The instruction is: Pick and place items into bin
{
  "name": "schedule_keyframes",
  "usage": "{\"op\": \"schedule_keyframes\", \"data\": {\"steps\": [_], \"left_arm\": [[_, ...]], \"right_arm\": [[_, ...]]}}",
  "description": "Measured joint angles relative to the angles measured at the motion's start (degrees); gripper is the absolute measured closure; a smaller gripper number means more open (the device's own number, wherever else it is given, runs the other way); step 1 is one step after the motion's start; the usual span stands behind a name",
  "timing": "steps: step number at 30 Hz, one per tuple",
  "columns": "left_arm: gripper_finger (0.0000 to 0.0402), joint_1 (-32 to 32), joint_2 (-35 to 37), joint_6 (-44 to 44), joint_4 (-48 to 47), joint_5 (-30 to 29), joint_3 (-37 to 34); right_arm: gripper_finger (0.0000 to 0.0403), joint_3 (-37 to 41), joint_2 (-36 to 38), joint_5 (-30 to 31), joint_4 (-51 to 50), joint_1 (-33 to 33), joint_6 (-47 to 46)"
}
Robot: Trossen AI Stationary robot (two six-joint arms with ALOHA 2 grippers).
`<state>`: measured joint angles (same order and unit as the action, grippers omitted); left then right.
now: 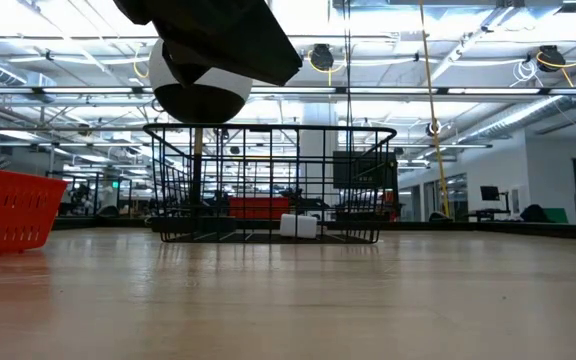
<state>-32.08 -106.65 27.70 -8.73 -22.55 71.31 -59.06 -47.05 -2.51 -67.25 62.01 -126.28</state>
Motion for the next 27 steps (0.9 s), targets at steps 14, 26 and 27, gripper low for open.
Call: {"op": "schedule_keyframes", "data": {"steps": [14,26,27], "left_arm": [[0.0364,-0.4,0.0,-0.4,-0.2,0.2,0.0],[0.0364,-0.3,0.0,-0.4,0.0,0.2,0.0],[0.0364,-0.2,0.0,-0.4,0.0,0.2,0.0]], "right_arm": [[0.0369,1.1,-11.8,-7.0,-3.7,-2.0,3.7],[0.0361,1.3,-25.1,-5.2,2.6,-2.0,3.8],[0.0358,1.3,-25.7,-5.1,3.6,-2.0,3.7]]}}
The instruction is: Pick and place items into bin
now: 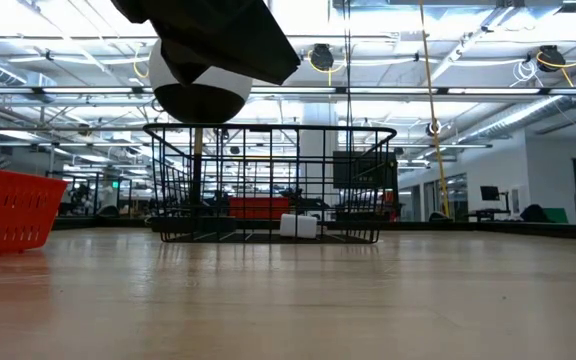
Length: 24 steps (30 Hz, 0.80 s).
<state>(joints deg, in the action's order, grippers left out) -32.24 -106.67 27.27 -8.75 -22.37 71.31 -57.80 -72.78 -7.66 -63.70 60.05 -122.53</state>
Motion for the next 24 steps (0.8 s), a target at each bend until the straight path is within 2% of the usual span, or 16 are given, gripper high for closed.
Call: {"op": "schedule_keyframes", "data": {"steps": [6,12,17,24], "left_arm": [[0.0364,0.1,0.0,0.0,0.0,0.0,0.0],[0.0364,0.1,0.0,0.0,0.0,-0.2,0.0],[0.0364,0.2,0.0,0.0,0.6,-0.2,0.0],[0.0364,0.2,0.0,0.0,0.9,-0.2,0.0]], "right_arm": [[0.0355,-0.2,-3.0,-0.3,4.4,0.1,0.6],[0.0338,0.1,-2.3,3.4,6.2,0.0,2.0],[0.0323,0.1,-1.6,3.6,6.3,-0.2,3.2],[0.0344,0.1,-1.5,3.0,6.9,-0.2,1.4]]}}
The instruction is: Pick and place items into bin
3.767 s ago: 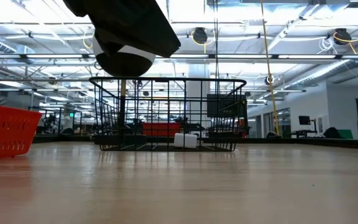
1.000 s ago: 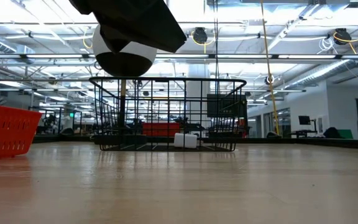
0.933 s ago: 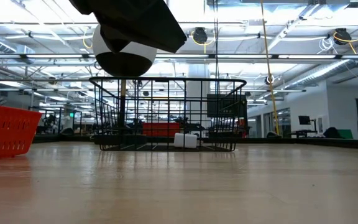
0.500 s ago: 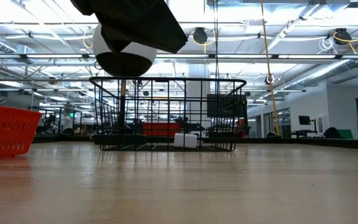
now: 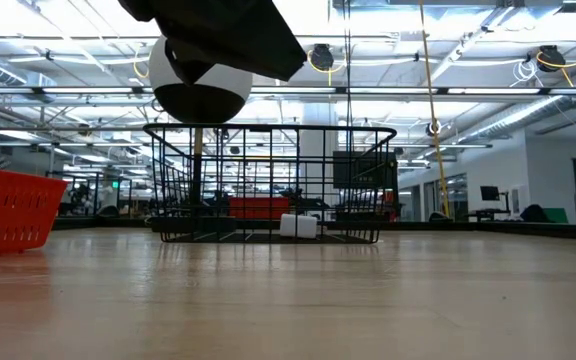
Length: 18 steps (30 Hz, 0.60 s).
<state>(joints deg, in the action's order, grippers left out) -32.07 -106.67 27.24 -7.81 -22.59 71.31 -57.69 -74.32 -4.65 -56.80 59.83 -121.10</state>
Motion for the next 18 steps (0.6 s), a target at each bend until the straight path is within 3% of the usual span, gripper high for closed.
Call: {"op": "schedule_keyframes", "data": {"steps": [6,18], "left_arm": [[0.0364,0.0,0.0,0.0,0.0,0.0,0.0],[0.0364,0.0,0.0,-0.1,0.4,0.0,0.0]], "right_arm": [[0.0346,0.0,0.0,-0.9,1.1,0.0,-1.9],[0.0256,0.0,-0.1,1.9,5.5,0.0,2.2]]}}
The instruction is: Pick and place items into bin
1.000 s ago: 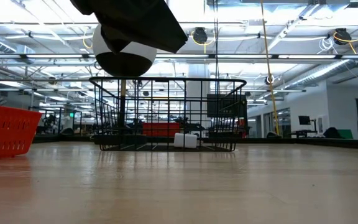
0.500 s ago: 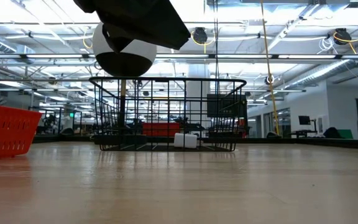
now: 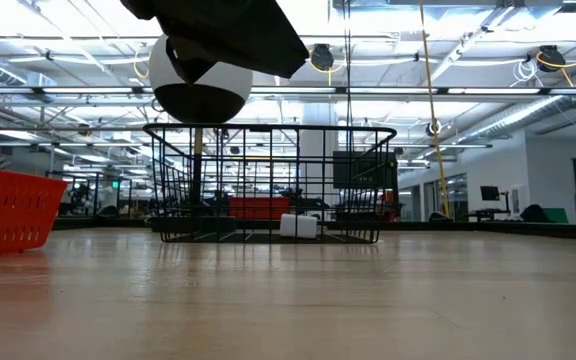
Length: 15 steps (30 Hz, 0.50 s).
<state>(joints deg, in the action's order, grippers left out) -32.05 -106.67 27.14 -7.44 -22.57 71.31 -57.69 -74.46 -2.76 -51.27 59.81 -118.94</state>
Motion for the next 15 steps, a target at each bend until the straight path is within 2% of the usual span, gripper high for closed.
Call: {"op": "schedule_keyframes", "data": {"steps": [8,10,13,15], "left_arm": [[0.0364,0.0,0.0,0.0,0.0,0.0,0.0],[0.0364,0.0,0.0,0.0,0.0,0.0,0.0],[0.0364,0.0,0.0,0.0,0.1,-1.0,0.0],[0.0364,0.0,0.0,-0.3,1.0,-3.3,0.0]], "right_arm": [[0.0239,0.0,-0.2,1.2,-1.2,0.0,-2.0],[0.0236,0.0,-0.1,1.4,-1.4,0.0,0.0],[0.0234,0.0,0.1,6.3,-3.0,0.0,1.5],[0.0234,0.0,0.5,11.5,-2.8,-0.1,5.9]]}}
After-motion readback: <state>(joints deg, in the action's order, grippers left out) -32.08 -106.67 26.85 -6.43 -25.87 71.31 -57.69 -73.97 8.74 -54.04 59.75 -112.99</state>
